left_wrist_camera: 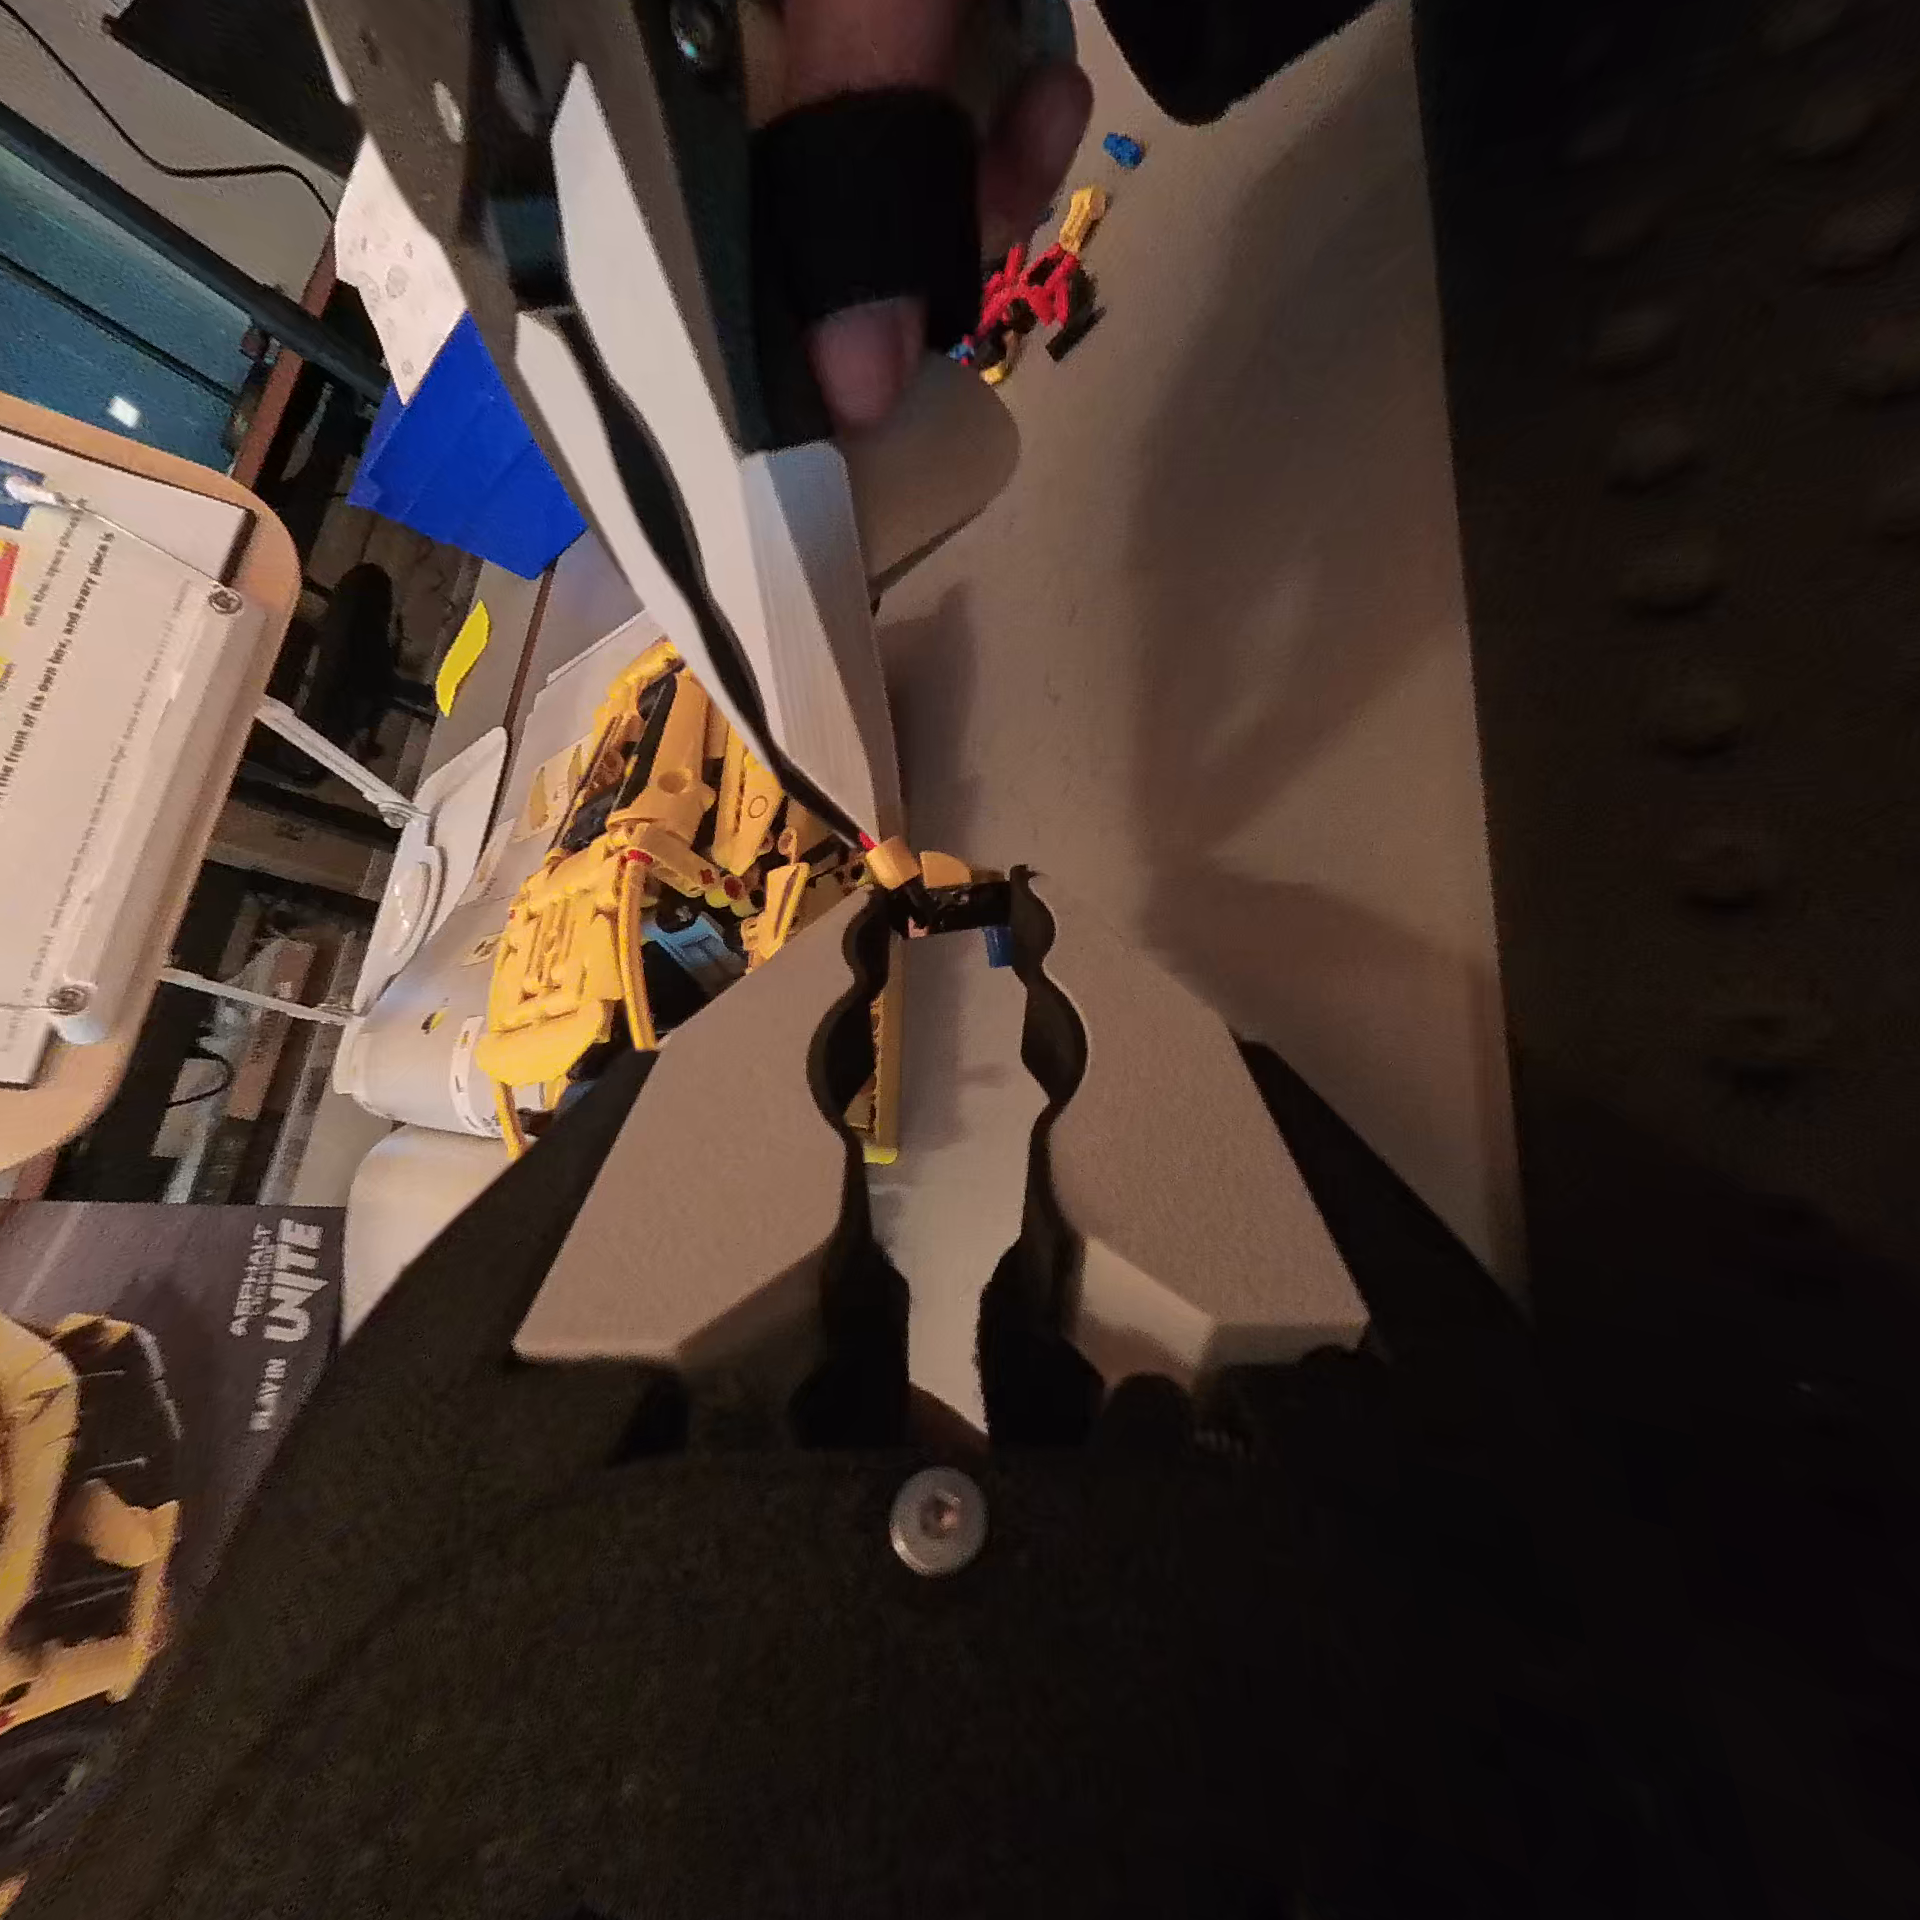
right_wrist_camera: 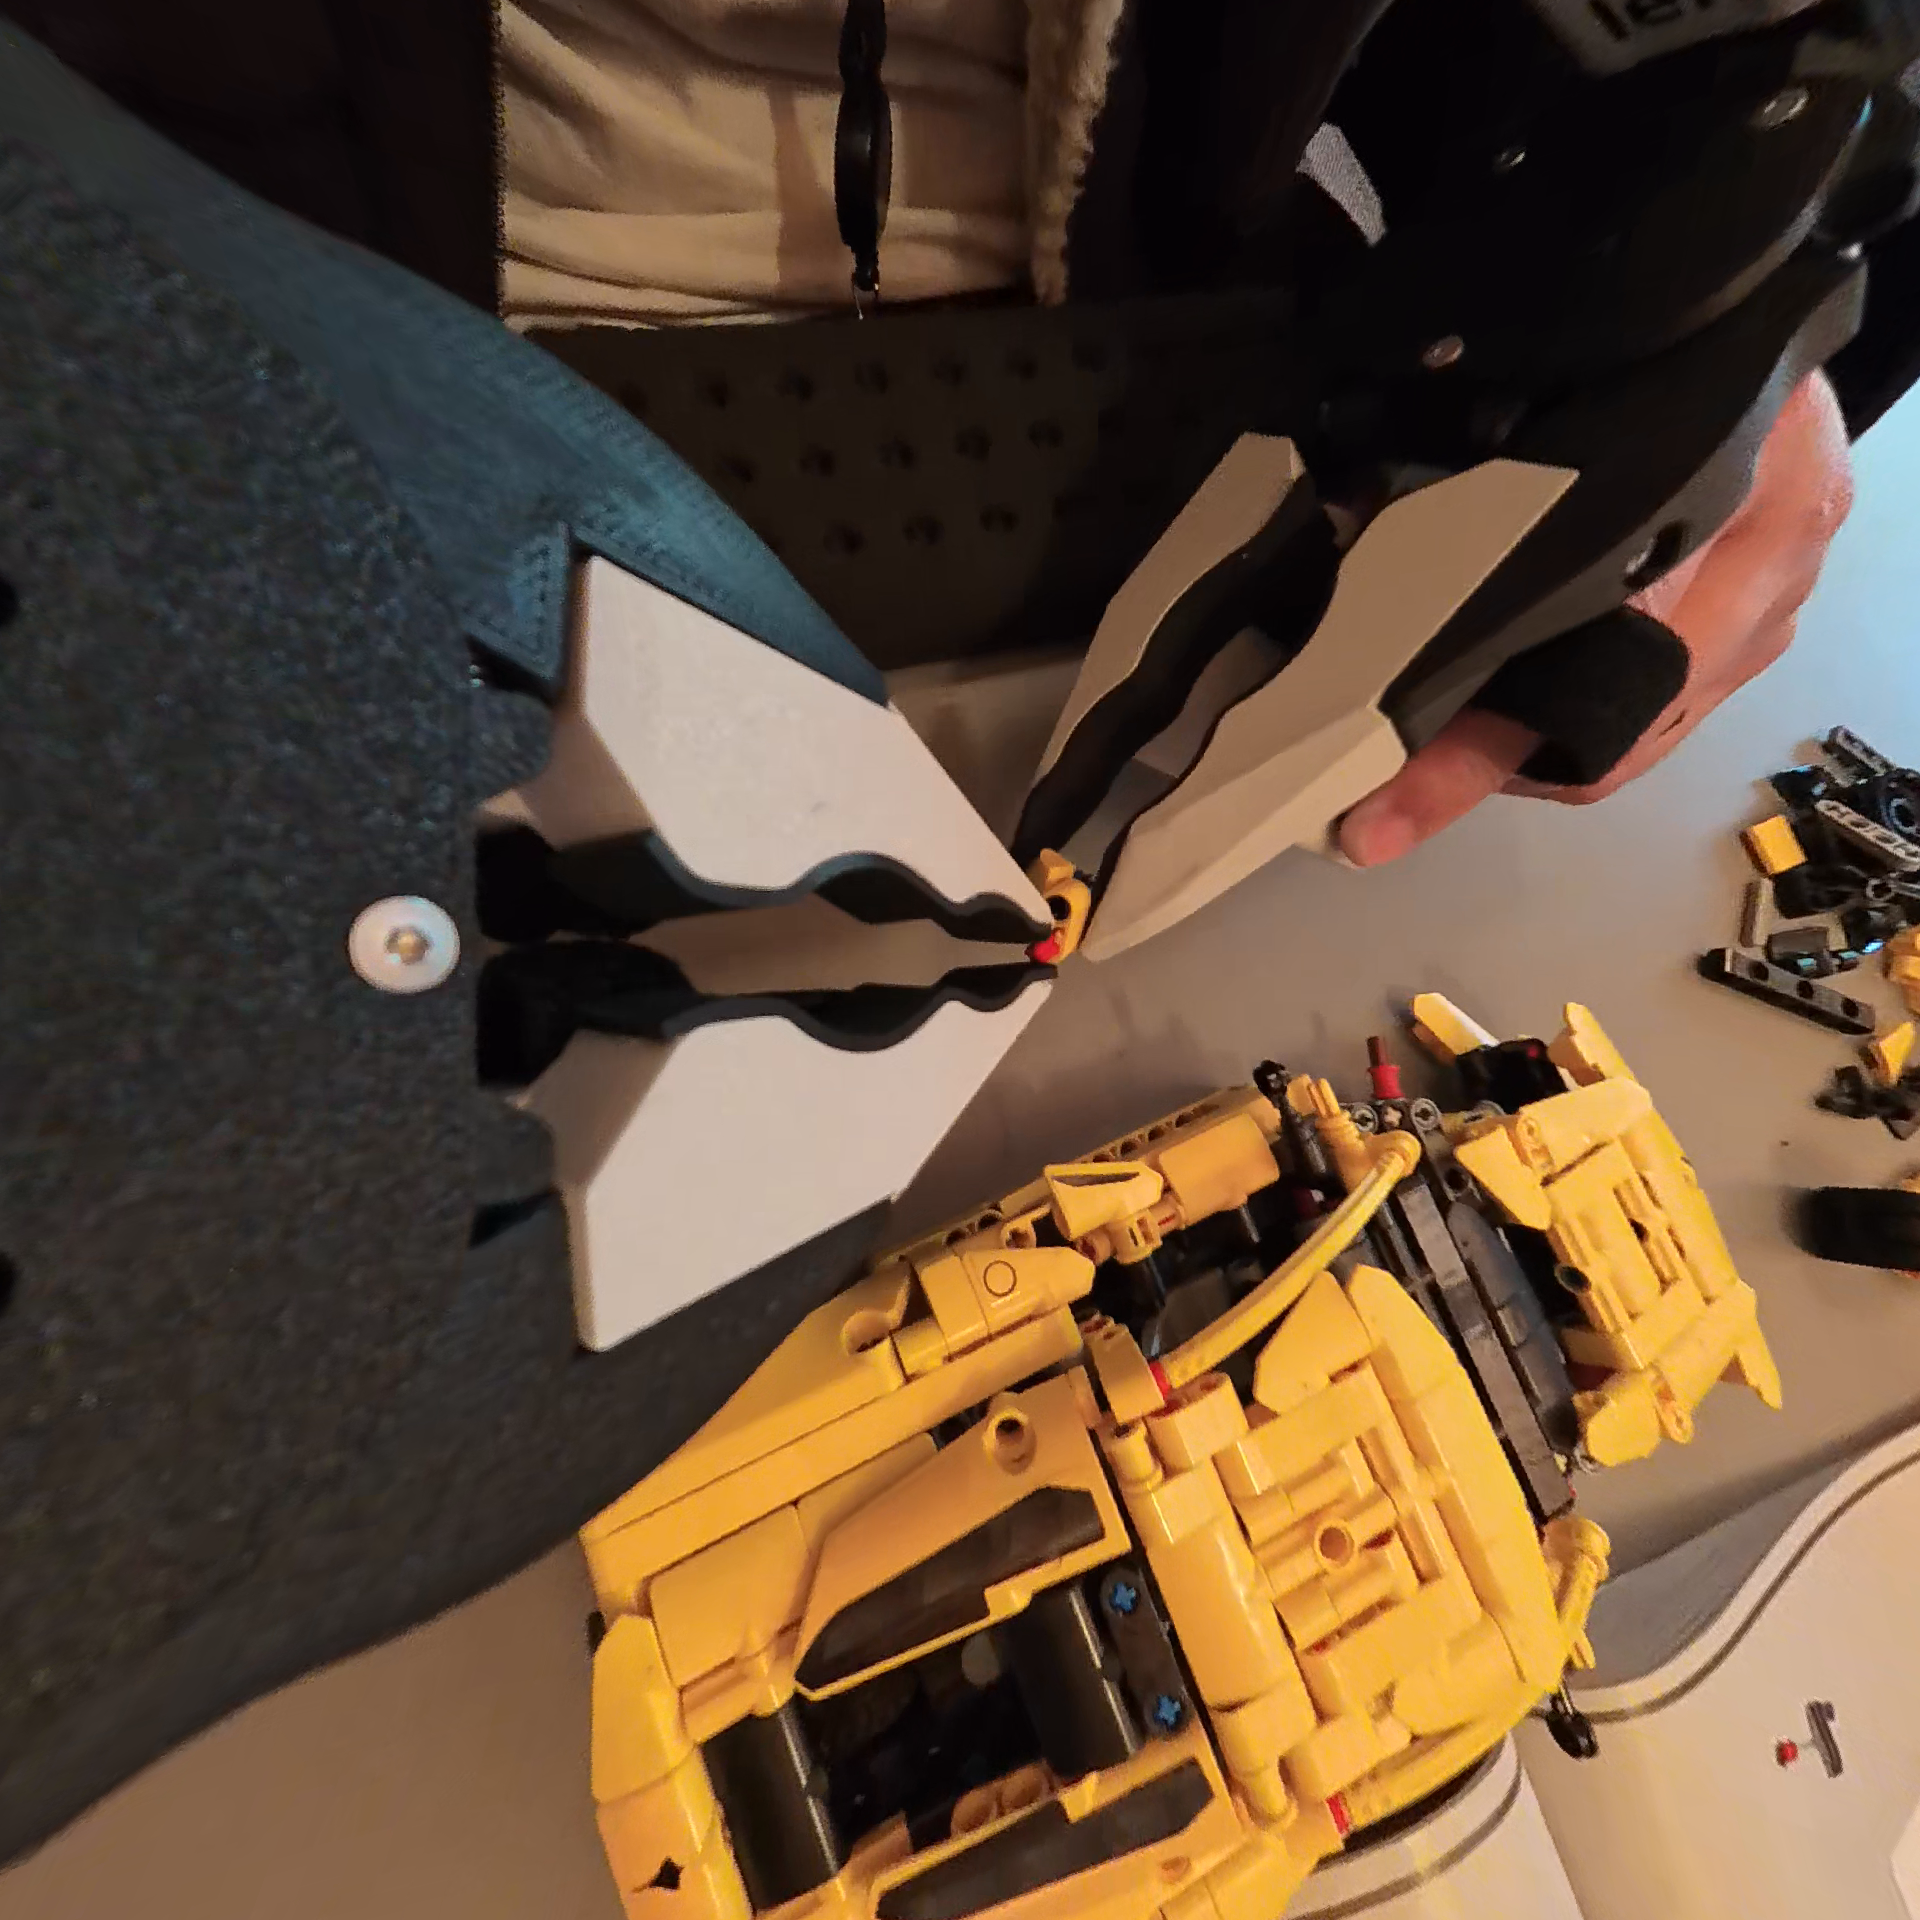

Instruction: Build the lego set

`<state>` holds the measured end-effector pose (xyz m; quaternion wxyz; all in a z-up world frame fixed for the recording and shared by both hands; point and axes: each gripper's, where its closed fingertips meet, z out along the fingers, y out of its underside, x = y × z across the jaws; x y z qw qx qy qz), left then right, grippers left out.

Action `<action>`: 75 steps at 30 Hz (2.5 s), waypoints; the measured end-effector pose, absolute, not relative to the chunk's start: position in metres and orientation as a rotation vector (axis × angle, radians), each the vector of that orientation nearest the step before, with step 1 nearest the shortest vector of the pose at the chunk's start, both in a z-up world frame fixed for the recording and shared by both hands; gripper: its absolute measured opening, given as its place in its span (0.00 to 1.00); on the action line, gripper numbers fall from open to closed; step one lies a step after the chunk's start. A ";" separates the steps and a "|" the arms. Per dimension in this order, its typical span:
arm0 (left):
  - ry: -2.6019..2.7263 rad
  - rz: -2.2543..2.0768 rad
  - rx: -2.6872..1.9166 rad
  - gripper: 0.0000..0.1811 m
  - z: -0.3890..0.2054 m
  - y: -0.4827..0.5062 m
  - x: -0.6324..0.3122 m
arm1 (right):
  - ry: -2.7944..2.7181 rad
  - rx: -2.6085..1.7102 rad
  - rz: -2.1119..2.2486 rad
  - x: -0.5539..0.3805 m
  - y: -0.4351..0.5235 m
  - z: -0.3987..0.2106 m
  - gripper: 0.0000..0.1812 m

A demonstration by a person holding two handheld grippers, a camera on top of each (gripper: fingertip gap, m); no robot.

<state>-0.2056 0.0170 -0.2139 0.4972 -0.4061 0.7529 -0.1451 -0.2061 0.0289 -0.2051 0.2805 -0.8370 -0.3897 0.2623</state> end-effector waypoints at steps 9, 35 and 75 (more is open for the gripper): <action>1.758 -0.479 -1.108 0.12 -0.207 0.023 -0.207 | -0.990 -2.226 0.752 -0.209 0.033 -0.202 0.01; 1.513 -0.895 -1.160 0.13 -0.162 0.022 -0.209 | -0.816 -1.961 1.127 -0.216 0.033 -0.154 0.04; 1.293 -1.352 -1.005 0.12 -0.106 0.004 -0.225 | -0.810 -1.709 1.286 -0.230 0.016 -0.093 0.06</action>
